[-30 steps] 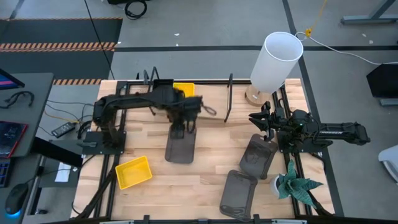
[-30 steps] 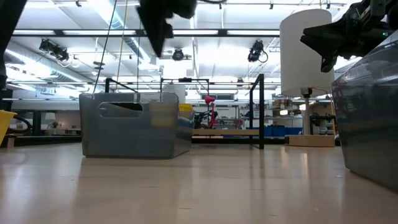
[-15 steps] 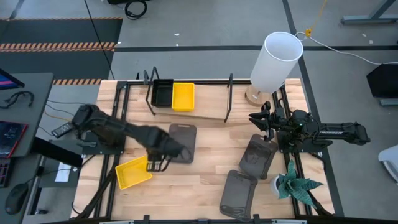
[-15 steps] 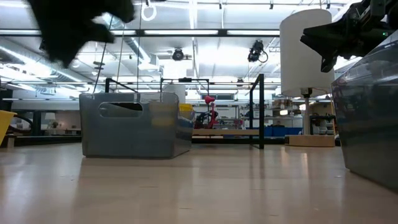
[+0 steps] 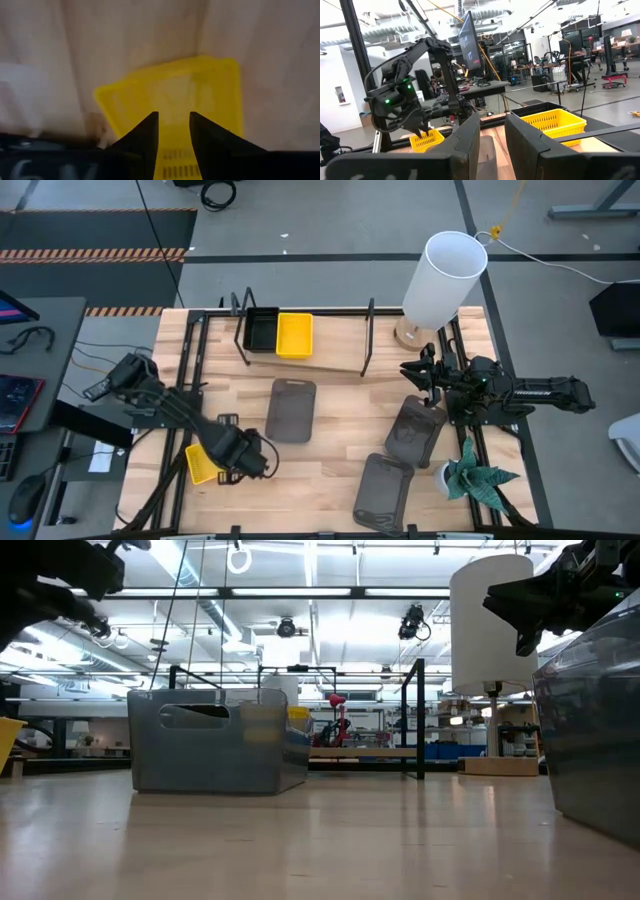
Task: Stack baskets on shelf by color
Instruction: Stack the yellow basket on top of the yellow basket on the shelf
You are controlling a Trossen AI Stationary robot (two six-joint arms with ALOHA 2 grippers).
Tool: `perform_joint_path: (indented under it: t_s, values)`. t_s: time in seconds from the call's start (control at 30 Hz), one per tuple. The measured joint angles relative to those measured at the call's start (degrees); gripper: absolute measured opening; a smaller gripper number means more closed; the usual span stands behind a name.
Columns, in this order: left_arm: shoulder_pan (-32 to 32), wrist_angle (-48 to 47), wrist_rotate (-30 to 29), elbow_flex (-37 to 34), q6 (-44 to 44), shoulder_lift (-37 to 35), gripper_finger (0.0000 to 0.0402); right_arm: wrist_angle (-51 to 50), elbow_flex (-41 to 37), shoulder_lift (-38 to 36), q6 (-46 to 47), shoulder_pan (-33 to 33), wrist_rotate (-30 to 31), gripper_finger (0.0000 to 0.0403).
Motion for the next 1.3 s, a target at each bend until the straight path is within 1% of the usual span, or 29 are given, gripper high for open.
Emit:
perform_joint_path:
  t_s: [0.1,0.17,0.3,0.37,0.43,0.5,0.6,0.73,0.87,1.0,1.17,1.23,1.3]
  values:
    - [-1.02,-0.77,-3.15,0.32,-0.15,0.0,0.0117,-0.02,-0.01,0.0,0.0,0.01,-0.01,0.0096]
    - [-1.98,-1.23,-2.69,0.42,-0.47,0.0,0.0117,0.0,0.0,0.0,0.0,0.01,-0.02,0.0096]
    - [-4.53,-1.22,5.69,0.42,0.98,0.0,0.0117,-0.02,-0.02,0.0,0.01,0.01,0.0,0.0096]
    - [-6.73,-1.24,7.78,0.42,2.84,0.0,0.0117,0.0,0.0,0.0,0.0,0.01,-0.02,0.0096]
    - [-9.72,-1.44,8.45,0.42,6.59,0.0,0.0117,-0.02,-0.01,0.0,0.0,0.01,0.0,0.0096]
    - [-13.04,-1.77,8.46,0.42,9.14,0.04,0.0117,-0.02,-0.02,0.0,0.02,0.01,0.0,0.0096]
    - [-17.65,-3.08,6.52,0.42,8.95,0.22,0.0126,-0.02,-0.01,0.0,0.02,0.0,-0.02,0.0096]
    - [-21.77,-3.22,6.73,0.42,9.27,0.22,0.0155,-0.02,-0.02,0.0,0.01,0.01,-0.02,0.0096]
    - [-22.7,-3.31,9.57,0.42,12.86,1.29,0.0177,-0.02,0.0,0.0,0.0,-0.01,-0.02,0.0096]
    - [-23.95,-3.61,9.95,0.42,19.5,4.27,0.0183,-0.02,0.0,0.0,0.0,-0.01,0.0,0.0096]
    - [-24.72,-3.65,7.86,0.44,27.07,8.07,0.0183,0.0,0.0,0.0,0.0,0.01,0.0,0.0096]
    - [-24.76,-3.56,6.4,0.44,28.4,9.22,0.0181,-0.02,0.0,0.0,0.01,0.0,-0.02,0.0096]
    - [-24.7,-3.51,6.17,0.44,28.56,10.06,0.0177,-0.02,-0.01,0.0,0.01,0.01,0.0,0.0096]
